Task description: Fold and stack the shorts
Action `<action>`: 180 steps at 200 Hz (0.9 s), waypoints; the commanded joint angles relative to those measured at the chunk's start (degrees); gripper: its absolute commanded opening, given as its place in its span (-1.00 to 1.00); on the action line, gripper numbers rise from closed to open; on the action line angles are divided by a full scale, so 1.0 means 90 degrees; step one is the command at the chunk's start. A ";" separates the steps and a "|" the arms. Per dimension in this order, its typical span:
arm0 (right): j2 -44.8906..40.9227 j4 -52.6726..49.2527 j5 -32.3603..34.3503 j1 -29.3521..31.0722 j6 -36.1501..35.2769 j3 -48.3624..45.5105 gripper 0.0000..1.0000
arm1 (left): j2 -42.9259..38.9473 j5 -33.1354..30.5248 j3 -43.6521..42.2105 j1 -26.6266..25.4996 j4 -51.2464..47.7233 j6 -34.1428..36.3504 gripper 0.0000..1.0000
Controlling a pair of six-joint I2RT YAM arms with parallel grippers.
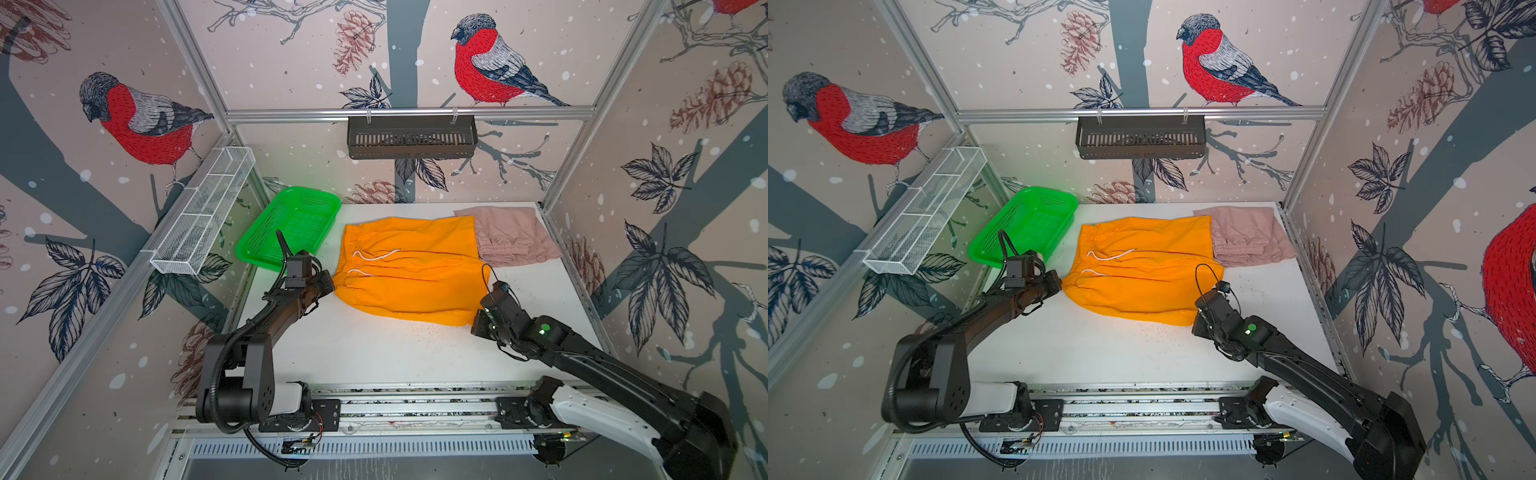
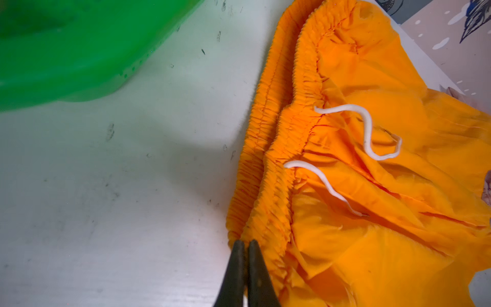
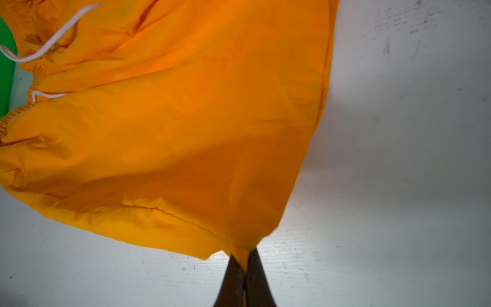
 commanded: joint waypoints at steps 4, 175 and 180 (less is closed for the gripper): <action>-0.0281 -0.0744 0.0598 -0.0099 -0.0371 0.0397 -0.97 | -0.0411 0.0312 0.0347 0.0016 -0.1178 0.0213 -1.00; -0.0614 -0.2377 0.1411 -0.0398 -0.1802 0.3067 -0.98 | -0.2324 -0.0100 0.2338 0.0011 -0.5643 0.1860 -1.00; -0.0582 -0.2368 0.1418 -0.0404 -0.1850 0.3113 -0.98 | -0.2382 -0.0085 0.2373 0.0006 -0.5670 0.1861 -1.00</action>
